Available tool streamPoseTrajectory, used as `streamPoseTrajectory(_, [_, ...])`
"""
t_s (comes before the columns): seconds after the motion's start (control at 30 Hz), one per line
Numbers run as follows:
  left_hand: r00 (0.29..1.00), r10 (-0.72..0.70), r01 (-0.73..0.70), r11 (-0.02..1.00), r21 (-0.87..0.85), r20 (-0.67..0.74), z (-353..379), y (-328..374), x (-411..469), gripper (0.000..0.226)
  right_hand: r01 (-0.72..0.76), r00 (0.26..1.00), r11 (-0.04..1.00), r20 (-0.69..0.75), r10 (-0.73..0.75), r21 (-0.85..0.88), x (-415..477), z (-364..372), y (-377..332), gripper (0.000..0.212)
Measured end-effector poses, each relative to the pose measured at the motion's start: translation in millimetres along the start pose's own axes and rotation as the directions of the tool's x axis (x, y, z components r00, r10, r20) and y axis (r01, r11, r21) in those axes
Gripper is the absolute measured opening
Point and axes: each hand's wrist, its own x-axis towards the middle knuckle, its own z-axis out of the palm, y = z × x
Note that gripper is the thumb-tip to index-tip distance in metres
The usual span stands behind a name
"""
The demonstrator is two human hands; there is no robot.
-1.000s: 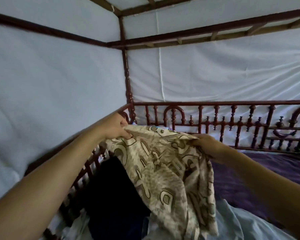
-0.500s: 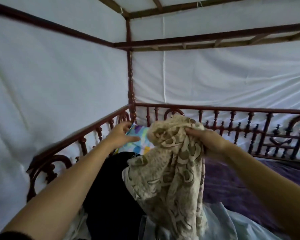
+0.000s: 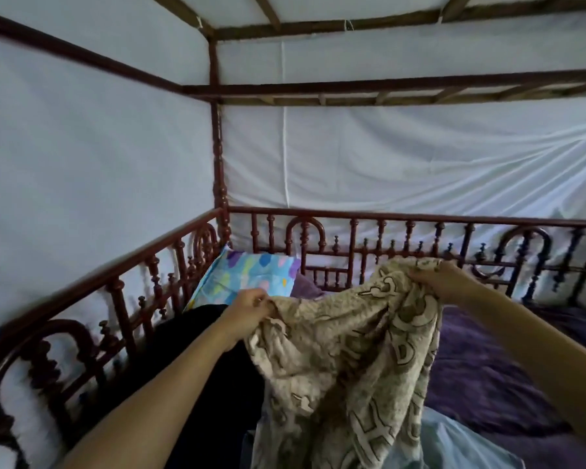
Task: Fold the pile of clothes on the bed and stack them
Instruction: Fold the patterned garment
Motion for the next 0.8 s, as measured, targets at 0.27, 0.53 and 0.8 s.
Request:
streamPoseTrajectory(0.27, [0.924,0.350,-0.374,0.912,0.168,0.155,12.0,101.6,17.4,0.034,0.014,0.988,0.328,-0.037,-0.151,-0.945,-26.4,5.8,44.3,0.044])
streamPoseTrajectory(0.53, [0.888,0.266,-0.324,0.941,0.101,0.374,8.3,133.2,12.8,0.047,0.372,0.915,0.903,0.250,-0.316,-0.217,-38.6,87.3,2.9,0.026])
streamPoseTrajectory(0.8, [0.976,0.152,-0.009,0.737,0.676,-0.153,-26.3,25.2,10.2,0.026,0.450,0.893,0.887,0.088,-0.442,-0.102,-13.5,65.9,1.6,0.022])
